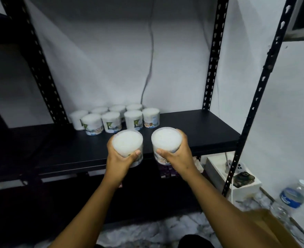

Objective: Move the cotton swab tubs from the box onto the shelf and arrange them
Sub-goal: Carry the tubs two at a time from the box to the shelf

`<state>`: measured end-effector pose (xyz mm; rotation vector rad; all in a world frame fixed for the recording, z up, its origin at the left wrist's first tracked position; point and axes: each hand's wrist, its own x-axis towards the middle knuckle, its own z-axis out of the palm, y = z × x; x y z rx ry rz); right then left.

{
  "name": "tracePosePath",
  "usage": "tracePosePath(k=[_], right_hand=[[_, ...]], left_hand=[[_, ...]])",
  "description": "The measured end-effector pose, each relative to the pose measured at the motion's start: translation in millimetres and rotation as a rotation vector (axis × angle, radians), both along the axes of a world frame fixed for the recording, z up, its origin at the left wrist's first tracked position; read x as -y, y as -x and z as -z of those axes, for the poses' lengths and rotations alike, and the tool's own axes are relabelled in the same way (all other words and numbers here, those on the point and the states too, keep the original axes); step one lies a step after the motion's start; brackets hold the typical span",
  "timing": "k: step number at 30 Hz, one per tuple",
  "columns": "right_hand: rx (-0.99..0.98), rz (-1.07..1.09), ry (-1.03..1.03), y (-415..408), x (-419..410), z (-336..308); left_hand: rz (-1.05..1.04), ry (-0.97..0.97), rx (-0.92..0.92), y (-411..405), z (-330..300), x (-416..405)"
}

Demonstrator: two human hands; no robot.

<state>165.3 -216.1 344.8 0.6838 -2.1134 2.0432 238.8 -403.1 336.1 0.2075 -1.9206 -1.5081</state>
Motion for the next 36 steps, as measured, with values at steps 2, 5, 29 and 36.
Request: tracePosePath(k=[2, 5, 29, 36], right_hand=[[0.009, -0.034, 0.006, 4.6, 19.2, 1.1], [0.016, -0.070, 0.008, 12.9, 47.7, 1.8], [0.108, -0.227, -0.134, 74.4, 214.3, 23.2], [0.176, -0.279, -0.149, 87.8, 229.6, 20.3]], left_hand=[[-0.037, 0.001, 0.006, -2.8, -2.2, 16.4], [-0.071, 0.009, 0.011, -4.0, -5.0, 41.7], [-0.140, -0.025, 0.180, 37.7, 22.2, 184.9], [-0.112, 0.017, 0.224, 51.9, 26.2, 208.8]])
